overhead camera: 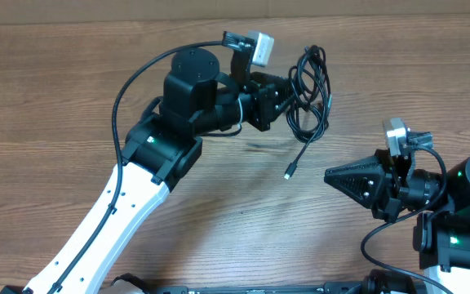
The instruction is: Untangle cables
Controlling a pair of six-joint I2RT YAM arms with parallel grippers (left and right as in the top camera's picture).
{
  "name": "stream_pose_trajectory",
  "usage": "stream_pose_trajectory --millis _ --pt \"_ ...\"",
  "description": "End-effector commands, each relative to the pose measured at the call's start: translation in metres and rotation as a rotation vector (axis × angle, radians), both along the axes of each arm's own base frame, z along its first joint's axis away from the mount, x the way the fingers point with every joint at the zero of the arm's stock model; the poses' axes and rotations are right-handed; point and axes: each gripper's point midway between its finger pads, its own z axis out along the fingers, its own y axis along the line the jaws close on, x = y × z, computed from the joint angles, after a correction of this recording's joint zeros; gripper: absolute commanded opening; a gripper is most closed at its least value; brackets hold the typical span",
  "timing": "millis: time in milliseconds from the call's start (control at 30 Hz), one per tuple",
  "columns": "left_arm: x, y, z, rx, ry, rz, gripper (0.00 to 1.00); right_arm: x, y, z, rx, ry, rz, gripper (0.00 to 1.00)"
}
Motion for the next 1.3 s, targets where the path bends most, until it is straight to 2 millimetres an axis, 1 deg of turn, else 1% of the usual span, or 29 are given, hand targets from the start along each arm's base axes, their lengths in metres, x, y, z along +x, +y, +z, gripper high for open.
stream_pose_trajectory --millis 0,33,67,100,133,200,300,367,467,700,800,900,1000,1167,1267 --pt "-0.007 0.002 0.019 -0.009 -0.111 -0.042 0.04 -0.006 0.001 0.001 -0.003 -0.015 0.026 0.18" --pt "-0.011 0.001 0.020 -0.004 -0.140 -0.076 0.04 -0.004 0.001 0.001 -0.003 -0.015 0.016 0.28" --pt "-0.016 -0.001 0.021 0.002 -0.171 -0.112 0.04 -0.002 0.001 0.001 -0.002 -0.013 0.004 0.40" --pt "-0.022 -0.003 0.021 0.005 -0.201 -0.149 0.04 0.000 0.000 0.001 -0.002 -0.011 -0.006 0.48" --pt "-0.031 -0.005 0.022 0.009 -0.250 -0.210 0.04 0.004 0.000 0.001 -0.001 -0.005 -0.029 0.62" --pt "-0.047 -0.008 0.025 0.004 -0.325 -0.316 0.04 0.010 -0.002 0.001 0.004 0.021 -0.069 0.66" --pt "-0.067 -0.010 0.028 -0.019 -0.389 -0.435 0.04 0.019 -0.005 0.000 0.012 0.049 -0.124 0.66" --pt "-0.072 -0.008 0.029 -0.029 -0.411 -0.474 0.04 0.023 -0.006 0.000 0.012 0.049 -0.144 0.66" --pt "-0.071 -0.001 0.030 -0.040 -0.418 -0.489 0.04 0.031 -0.012 0.000 0.022 0.080 -0.198 0.66" --pt "-0.070 0.015 0.034 -0.065 -0.417 -0.524 0.04 0.041 -0.028 0.000 0.031 0.097 -0.279 0.67" --pt "-0.071 0.014 0.034 -0.067 -0.418 -0.530 0.04 0.039 -0.028 0.000 0.030 0.094 -0.266 0.65" --pt "-0.078 0.008 0.034 -0.071 -0.422 -0.551 0.04 0.025 -0.022 0.002 0.008 0.024 -0.175 0.65" --pt "-0.083 0.002 0.034 -0.070 -0.425 -0.559 0.04 0.018 -0.019 0.002 0.002 0.004 -0.134 0.64" --pt "-0.090 -0.006 0.033 -0.072 -0.426 -0.578 0.04 0.021 -0.020 0.001 0.002 0.007 -0.153 0.63" --pt "-0.094 -0.008 0.033 -0.075 -0.425 -0.589 0.04 0.024 -0.021 0.000 0.004 0.014 -0.158 0.59"
